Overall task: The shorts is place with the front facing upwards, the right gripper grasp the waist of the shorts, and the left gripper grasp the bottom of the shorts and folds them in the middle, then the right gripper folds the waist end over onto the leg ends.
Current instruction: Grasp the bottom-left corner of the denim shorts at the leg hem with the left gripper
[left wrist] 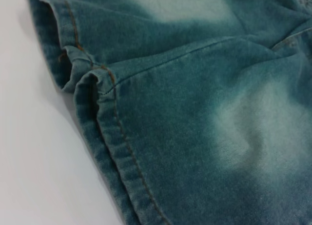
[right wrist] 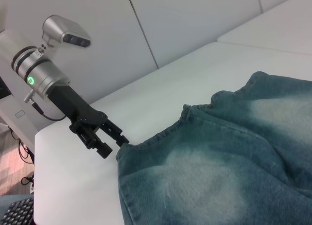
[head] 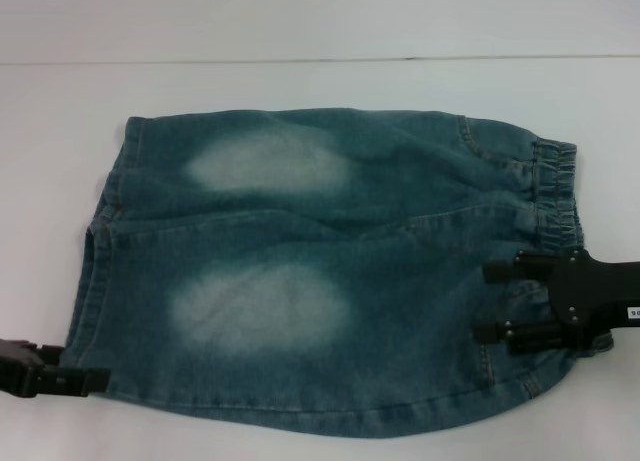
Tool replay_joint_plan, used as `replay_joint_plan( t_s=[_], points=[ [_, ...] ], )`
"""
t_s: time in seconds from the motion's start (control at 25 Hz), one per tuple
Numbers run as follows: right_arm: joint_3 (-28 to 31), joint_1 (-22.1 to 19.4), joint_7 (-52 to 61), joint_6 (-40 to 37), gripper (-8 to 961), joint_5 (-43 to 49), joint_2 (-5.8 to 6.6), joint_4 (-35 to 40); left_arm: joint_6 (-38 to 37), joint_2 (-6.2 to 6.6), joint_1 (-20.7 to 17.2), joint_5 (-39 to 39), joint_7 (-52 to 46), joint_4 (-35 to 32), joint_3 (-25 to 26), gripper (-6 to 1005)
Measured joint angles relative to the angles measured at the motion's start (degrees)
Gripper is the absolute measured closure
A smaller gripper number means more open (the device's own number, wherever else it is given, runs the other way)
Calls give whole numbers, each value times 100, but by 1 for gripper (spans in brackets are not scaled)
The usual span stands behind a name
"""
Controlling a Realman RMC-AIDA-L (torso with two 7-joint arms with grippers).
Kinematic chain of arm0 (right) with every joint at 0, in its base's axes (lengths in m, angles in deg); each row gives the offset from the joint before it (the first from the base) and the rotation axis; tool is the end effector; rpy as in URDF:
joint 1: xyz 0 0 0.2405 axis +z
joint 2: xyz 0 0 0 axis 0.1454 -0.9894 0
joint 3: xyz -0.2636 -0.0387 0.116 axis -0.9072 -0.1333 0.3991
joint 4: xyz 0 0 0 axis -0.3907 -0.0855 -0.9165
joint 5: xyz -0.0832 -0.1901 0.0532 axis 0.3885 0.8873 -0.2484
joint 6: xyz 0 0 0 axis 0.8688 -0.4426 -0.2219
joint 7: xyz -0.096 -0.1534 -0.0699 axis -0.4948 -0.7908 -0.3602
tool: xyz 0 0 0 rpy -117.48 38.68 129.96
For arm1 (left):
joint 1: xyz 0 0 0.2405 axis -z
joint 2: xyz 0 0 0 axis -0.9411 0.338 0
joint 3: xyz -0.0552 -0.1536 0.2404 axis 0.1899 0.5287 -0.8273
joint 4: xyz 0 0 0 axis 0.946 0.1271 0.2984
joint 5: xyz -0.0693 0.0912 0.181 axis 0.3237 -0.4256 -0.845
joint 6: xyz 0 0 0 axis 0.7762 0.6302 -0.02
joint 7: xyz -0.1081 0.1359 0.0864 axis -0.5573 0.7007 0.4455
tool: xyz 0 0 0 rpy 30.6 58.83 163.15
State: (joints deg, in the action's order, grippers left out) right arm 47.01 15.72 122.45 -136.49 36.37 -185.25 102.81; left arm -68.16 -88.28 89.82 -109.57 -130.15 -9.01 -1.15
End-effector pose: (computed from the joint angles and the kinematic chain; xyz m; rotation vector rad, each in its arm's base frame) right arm 0.2936 0.3149 -0.0437 -2.8643 0.7837 0.5775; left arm -0.3687 0.2881 -0.0080 -2.4723 -1.4194 -0.0394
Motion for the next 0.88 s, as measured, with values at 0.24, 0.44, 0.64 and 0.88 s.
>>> replay_joint_plan(
  t_s=[0.24, 0.44, 0.64, 0.88],
  points=[
    [0, 1, 13, 4, 4, 111, 3, 1, 80, -38, 68, -206, -68, 18, -13, 74],
    [0, 15, 24, -2, 4, 127, -2, 7, 104, -129, 13, -288, -147, -359, 20, 74],
    [0, 17, 29, -5, 5, 127, -4, 9, 90, -134, 49, -303, -164, -196, -84, 75],
    [0, 24, 38, -6, 5, 127, 2, 9, 60, -127, 99, -303, -167, -90, -196, 75]
  ],
)
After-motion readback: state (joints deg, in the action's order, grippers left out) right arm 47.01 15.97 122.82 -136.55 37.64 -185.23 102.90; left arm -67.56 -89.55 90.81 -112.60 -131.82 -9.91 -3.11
